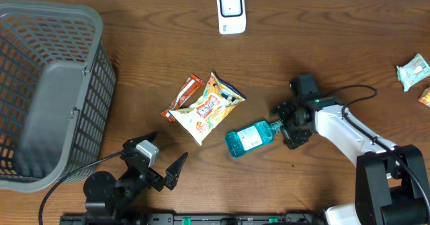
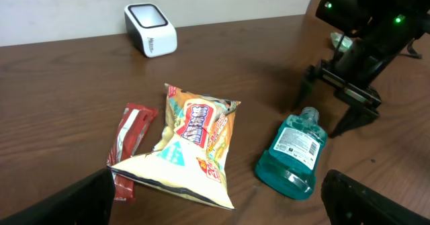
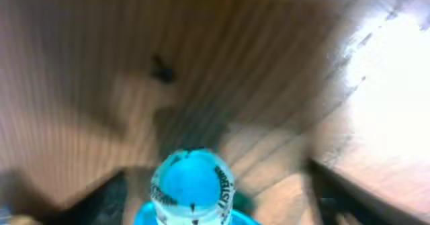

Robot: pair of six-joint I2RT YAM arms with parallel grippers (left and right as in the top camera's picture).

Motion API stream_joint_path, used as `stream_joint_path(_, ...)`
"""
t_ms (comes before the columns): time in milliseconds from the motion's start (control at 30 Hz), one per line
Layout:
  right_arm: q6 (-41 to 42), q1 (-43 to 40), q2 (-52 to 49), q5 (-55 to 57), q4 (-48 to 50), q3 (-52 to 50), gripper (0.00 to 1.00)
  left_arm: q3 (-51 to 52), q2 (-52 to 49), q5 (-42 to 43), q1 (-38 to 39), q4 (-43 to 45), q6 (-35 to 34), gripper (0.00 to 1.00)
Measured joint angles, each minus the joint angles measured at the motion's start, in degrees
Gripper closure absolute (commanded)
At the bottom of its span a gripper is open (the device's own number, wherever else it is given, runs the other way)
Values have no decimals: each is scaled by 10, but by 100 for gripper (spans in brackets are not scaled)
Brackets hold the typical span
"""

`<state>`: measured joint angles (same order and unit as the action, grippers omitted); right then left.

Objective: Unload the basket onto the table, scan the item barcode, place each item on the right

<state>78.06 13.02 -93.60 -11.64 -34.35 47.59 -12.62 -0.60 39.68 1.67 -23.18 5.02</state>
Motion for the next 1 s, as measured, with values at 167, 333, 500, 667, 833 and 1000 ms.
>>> stream_joint_path(167, -8, 5, 0, 8, 16, -3, 80, 0, 0, 0, 0, 0, 0, 2)
stream_joint_path(333, -42, 14, 0, 16, 33, -3, 92, 0, 0, 0, 0, 0, 0, 2)
stream_joint_path(500, -111, 8, 0, 19, 10, 19, 94, 0, 0, 0, 0, 0, 0, 2)
stream_joint_path(667, -208, -5, 9, 41, -66, 110, 93, 0, 0, 0, 0, 0, 0, 2)
stream_joint_path(833, -292, -3, 41, 71, -101, 207, 93, 0, 0, 0, 0, 0, 0, 2)
stream_joint_path(1000, -331, 10, 54, 130, -90, 227, 92, 0, 0, 0, 0, 0, 0, 2)
